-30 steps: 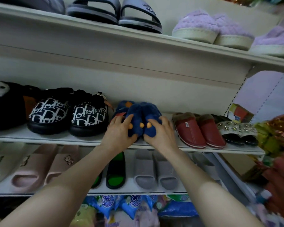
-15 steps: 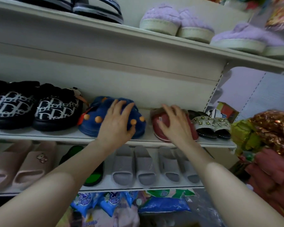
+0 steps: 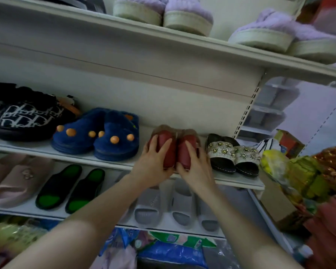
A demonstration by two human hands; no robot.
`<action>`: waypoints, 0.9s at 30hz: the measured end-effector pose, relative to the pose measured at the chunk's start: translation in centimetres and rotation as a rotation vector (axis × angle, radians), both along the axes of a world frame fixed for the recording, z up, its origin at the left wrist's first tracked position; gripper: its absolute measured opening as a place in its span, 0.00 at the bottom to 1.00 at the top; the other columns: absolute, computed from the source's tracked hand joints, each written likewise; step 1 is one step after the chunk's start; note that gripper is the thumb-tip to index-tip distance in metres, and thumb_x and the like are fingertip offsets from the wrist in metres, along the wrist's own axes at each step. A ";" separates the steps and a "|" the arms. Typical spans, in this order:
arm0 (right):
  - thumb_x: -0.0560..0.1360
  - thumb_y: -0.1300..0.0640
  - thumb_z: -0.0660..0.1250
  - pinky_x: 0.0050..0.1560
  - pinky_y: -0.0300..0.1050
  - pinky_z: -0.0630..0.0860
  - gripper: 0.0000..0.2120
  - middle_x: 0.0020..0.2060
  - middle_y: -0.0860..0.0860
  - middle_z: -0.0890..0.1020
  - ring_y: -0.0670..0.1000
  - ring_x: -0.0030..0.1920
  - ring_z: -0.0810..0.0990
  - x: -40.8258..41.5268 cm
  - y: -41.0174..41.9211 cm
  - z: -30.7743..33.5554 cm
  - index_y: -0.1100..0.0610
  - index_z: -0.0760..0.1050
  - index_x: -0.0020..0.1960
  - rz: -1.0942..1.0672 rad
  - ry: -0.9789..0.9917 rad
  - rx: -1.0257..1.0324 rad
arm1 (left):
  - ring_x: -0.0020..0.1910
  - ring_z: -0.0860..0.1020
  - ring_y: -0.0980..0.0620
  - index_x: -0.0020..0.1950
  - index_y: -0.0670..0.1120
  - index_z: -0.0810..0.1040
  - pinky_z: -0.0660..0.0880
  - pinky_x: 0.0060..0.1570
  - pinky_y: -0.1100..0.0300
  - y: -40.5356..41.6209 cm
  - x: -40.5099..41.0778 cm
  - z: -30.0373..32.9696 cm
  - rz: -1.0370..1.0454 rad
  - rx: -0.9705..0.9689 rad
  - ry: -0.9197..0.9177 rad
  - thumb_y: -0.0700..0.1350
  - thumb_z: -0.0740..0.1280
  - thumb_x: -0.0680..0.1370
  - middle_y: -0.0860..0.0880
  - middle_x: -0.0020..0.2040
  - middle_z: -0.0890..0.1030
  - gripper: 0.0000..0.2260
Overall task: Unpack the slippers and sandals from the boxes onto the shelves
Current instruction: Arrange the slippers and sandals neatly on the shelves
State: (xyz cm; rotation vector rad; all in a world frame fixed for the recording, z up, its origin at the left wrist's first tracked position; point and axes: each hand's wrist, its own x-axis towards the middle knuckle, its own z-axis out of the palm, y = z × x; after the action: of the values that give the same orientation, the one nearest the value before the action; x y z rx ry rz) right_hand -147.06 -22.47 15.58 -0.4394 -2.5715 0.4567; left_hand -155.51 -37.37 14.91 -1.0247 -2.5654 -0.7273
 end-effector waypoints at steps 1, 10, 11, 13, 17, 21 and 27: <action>0.72 0.43 0.65 0.68 0.59 0.66 0.37 0.72 0.61 0.65 0.67 0.69 0.65 -0.2 -0.1 0.1 0.47 0.59 0.78 0.011 0.008 0.007 | 0.74 0.58 0.32 0.78 0.51 0.55 0.61 0.71 0.42 -0.1 -0.1 0.0 0.012 -0.011 0.015 0.66 0.54 0.67 0.33 0.75 0.57 0.42; 0.68 0.34 0.53 0.70 0.60 0.65 0.41 0.73 0.64 0.63 0.68 0.71 0.63 -0.8 0.1 -0.1 0.49 0.57 0.79 0.043 -0.031 0.045 | 0.75 0.54 0.34 0.79 0.52 0.50 0.56 0.73 0.42 0.3 -0.7 0.2 0.049 -0.065 -0.010 0.67 0.51 0.67 0.35 0.77 0.54 0.43; 0.69 0.34 0.53 0.71 0.60 0.65 0.41 0.73 0.64 0.63 0.67 0.72 0.63 -0.6 0.2 0.1 0.48 0.55 0.79 0.048 -0.052 0.058 | 0.75 0.54 0.34 0.79 0.51 0.50 0.56 0.73 0.42 0.2 -0.6 0.2 0.046 -0.074 -0.011 0.66 0.53 0.68 0.35 0.76 0.54 0.42; 0.74 0.37 0.58 0.69 0.57 0.66 0.37 0.74 0.61 0.63 0.65 0.72 0.63 -0.1 0.3 0.8 0.47 0.54 0.79 0.063 -0.083 0.084 | 0.75 0.55 0.33 0.79 0.51 0.52 0.55 0.74 0.42 -0.2 -0.2 0.6 0.055 -0.094 0.017 0.63 0.59 0.71 0.34 0.76 0.54 0.39; 0.78 0.45 0.61 0.65 0.55 0.71 0.29 0.68 0.58 0.71 0.62 0.67 0.69 3.0 2.5 2.6 0.49 0.61 0.77 0.016 0.106 0.184 | 0.75 0.54 0.35 0.78 0.45 0.57 0.54 0.75 0.44 0.7 1.8 2.5 -0.009 0.036 0.104 0.49 0.68 0.73 0.36 0.76 0.56 0.36; 0.76 0.46 0.61 0.66 0.60 0.70 0.29 0.67 0.62 0.71 0.64 0.67 0.69 6.6 8.1 2.9 0.53 0.64 0.75 -0.164 0.214 0.189 | 0.74 0.60 0.38 0.76 0.41 0.60 0.58 0.73 0.52 5.6 5.1 4.4 -0.220 0.139 0.110 0.45 0.72 0.72 0.36 0.75 0.59 0.36; 0.75 0.41 0.67 0.70 0.61 0.65 0.37 0.73 0.63 0.62 0.66 0.72 0.63 9.0 14.9 1.8 0.47 0.54 0.79 -0.244 0.023 0.039 | 0.76 0.51 0.37 0.79 0.41 0.49 0.53 0.75 0.47 14.4 6.8 2.5 -0.274 -0.089 0.026 0.54 0.68 0.76 0.36 0.77 0.51 0.40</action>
State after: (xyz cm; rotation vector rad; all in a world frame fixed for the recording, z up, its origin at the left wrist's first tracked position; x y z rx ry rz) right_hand -138.10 -7.58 17.42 -0.7188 -2.4580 0.3221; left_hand -148.66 -22.95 17.39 -1.4239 -2.4824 -0.6634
